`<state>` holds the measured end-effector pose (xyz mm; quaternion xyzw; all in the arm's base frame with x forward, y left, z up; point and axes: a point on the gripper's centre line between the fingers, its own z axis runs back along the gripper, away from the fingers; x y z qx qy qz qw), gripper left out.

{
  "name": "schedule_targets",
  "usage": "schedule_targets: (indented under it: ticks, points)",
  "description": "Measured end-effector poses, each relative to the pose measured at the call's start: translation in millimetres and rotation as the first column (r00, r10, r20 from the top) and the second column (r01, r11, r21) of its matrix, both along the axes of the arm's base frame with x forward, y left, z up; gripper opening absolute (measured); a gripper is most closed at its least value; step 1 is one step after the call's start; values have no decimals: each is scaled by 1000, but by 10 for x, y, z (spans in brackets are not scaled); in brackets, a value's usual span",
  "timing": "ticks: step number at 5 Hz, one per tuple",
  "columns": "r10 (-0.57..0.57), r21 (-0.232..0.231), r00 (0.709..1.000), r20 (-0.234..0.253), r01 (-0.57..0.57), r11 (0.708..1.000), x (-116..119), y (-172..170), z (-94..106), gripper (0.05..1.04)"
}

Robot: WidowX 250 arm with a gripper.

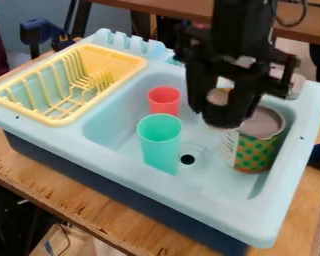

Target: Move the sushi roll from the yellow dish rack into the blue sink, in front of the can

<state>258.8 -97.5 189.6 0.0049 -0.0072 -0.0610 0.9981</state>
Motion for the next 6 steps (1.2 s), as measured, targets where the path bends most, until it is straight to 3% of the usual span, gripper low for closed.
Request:
schedule_targets:
  ticks: [1, 2, 3, 5, 6]
  points:
    - [-9, 17, 999, -49, 10, 1000, 42, -47, -288, 579]
    - [-40, 54, 997, -63, 44, 998, 65, 7, -506, 579]
    - [-76, 81, 996, -42, 79, 994, 66, 66, -644, 579]
    - [-89, 64, 996, -18, 90, 994, 39, 51, -827, 579]
    - [-107, 22, 994, -3, 107, 994, 54, -17, -829, 658]
